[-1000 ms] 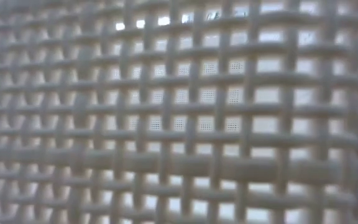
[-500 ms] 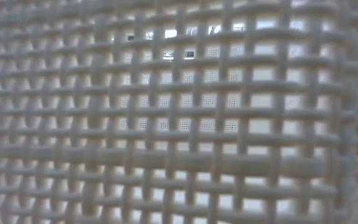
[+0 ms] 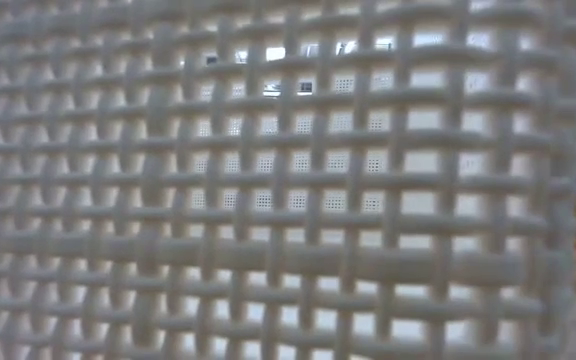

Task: Pick & place medical supplies in basket/bin
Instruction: Put the green bandage into the blue bin, then adjust the white laundry bin

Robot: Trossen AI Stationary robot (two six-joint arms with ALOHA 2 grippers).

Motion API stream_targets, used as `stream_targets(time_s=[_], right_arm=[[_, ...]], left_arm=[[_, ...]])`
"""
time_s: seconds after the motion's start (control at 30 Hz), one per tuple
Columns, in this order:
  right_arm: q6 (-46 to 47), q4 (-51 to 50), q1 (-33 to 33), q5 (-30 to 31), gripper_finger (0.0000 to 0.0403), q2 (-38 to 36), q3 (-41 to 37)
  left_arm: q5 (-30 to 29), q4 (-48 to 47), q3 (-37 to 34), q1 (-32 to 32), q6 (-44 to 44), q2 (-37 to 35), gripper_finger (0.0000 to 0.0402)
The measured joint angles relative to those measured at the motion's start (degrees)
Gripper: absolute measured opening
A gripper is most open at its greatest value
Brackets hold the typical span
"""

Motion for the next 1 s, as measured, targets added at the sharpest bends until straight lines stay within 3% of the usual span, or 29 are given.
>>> stream_targets(time_s=[0.33,0.6,0.9,1.0], right_arm=[[1.1,-0.9,0.0,1.7,0.0208,0.3,1.3],[3.0,-1.2,0.0,3.8,0.0219,0.3,2.5],[3.6,-9.1,-1.0,14.4,0.0219,-1.1,9.9],[10.2,-9.1,-0.7,18.9,0.0219,-5.4,10.5]], left_arm=[[0.0,0.0,0.0,0.0,0.0,0.0,0.0155],[0.0,0.0,0.0,0.0,0.0,0.0,0.0155],[0.0,0.2,0.0,0.0,-0.4,0.0,0.0155],[0.0,0.2,0.0,0.0,-0.8,0.0,0.0155]])
